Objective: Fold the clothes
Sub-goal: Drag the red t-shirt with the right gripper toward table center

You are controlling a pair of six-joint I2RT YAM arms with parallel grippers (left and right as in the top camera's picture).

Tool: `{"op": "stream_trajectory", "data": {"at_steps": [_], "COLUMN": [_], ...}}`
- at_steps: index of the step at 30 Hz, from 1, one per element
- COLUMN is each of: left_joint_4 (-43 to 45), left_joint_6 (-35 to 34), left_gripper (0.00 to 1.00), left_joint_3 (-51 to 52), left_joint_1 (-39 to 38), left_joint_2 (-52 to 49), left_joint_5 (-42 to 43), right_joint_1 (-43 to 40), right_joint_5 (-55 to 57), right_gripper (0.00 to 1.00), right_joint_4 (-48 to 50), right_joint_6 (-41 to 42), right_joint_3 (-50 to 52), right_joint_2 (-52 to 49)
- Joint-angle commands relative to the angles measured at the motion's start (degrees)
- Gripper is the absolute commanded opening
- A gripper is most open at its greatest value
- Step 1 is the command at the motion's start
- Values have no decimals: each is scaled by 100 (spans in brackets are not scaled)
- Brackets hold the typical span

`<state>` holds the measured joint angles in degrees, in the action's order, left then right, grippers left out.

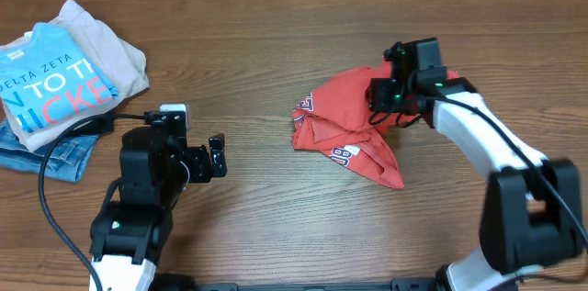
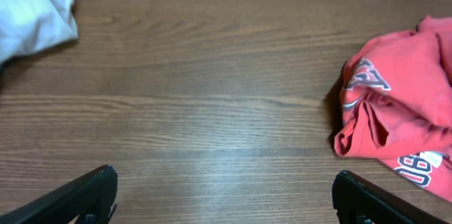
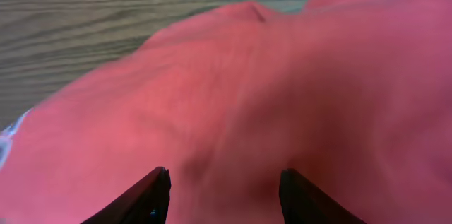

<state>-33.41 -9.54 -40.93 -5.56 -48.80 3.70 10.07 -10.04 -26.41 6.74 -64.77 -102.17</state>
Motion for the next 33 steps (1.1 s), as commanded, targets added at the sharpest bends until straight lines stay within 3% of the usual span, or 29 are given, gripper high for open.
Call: {"op": "stream_trajectory", "data": {"at_steps": [1,4,6,8,9,17,27,33], "left_joint_4": [28,24,26,31,44,201,1056,1351], "left_joint_6": [-146,-282,-459,-533,-531,-531,-527,-522], "left_gripper": [100,100,100,100,100,100,100,100], "left_joint_3": [-155,-155,-155,-155,-155,-155,-155,-155], "left_joint_1": [31,31,31,31,31,28,-87,-656], "left_joint_2": [-205,-376,-474,-555,-588,-605,-608,-782], "left_joint_5": [85,87,85,83,83,85,800,841], "right_joint_1": [46,61,59,59,59,76,544,586], "right_joint_5": [9,446,837,999,1003,999,1071,1130], "right_gripper": [53,47,31,8,4,4,4,4], "right_joint_4": [446,658,662,623,597,-219,-2857,-3187], "right_joint_6": [-55,76,271,295,295,437,-144,-140], "right_joint_3": [28,28,28,28,26,-584,-4417,-4935], "right_joint_2": [-358,-535,-588,-592,-590,-315,837,841]}}
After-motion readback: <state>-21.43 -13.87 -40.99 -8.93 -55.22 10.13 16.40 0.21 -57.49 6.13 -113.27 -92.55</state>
